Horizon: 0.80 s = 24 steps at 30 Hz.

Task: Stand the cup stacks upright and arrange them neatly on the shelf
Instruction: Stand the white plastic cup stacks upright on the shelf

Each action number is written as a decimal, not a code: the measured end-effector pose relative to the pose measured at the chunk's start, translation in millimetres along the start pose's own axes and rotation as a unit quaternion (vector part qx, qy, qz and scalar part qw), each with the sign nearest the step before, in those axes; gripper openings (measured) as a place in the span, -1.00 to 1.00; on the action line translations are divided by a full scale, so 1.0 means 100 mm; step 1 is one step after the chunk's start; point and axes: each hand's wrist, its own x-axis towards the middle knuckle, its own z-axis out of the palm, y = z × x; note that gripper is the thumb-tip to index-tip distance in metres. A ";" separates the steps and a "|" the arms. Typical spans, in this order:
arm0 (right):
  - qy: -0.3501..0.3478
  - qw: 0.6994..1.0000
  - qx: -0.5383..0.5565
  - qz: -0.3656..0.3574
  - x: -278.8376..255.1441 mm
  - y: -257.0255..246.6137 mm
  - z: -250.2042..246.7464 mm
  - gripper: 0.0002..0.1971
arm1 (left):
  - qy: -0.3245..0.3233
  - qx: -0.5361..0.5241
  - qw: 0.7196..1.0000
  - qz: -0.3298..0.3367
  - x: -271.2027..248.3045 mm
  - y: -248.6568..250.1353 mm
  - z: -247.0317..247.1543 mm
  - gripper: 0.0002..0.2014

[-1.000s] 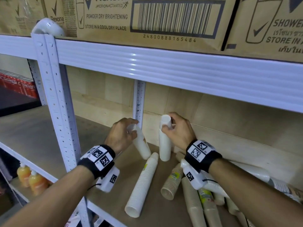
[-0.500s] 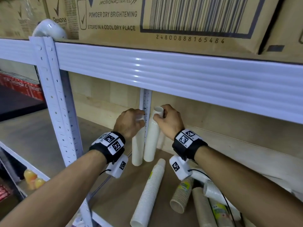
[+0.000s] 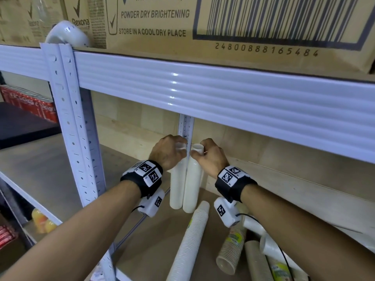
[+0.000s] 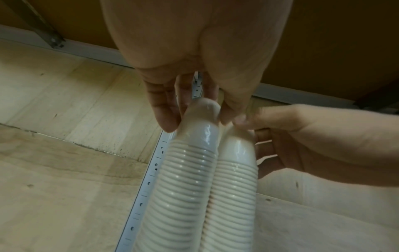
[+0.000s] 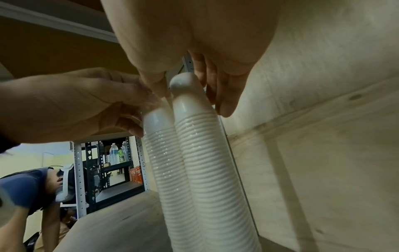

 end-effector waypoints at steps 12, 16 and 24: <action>-0.037 0.991 -0.098 -0.078 0.10 -0.07 -0.11 -0.86 | -0.038 -0.011 0.999 0.028 0.05 0.04 -0.03 -0.63; -0.041 0.994 -0.093 -0.047 0.08 -0.11 -0.16 -0.67 | -0.017 -0.008 1.000 0.005 0.06 0.04 -0.03 -0.65; -0.072 0.992 -0.093 -0.035 0.10 -0.09 -0.18 -0.83 | -0.042 -0.017 0.999 -0.001 0.06 0.06 -0.01 -0.62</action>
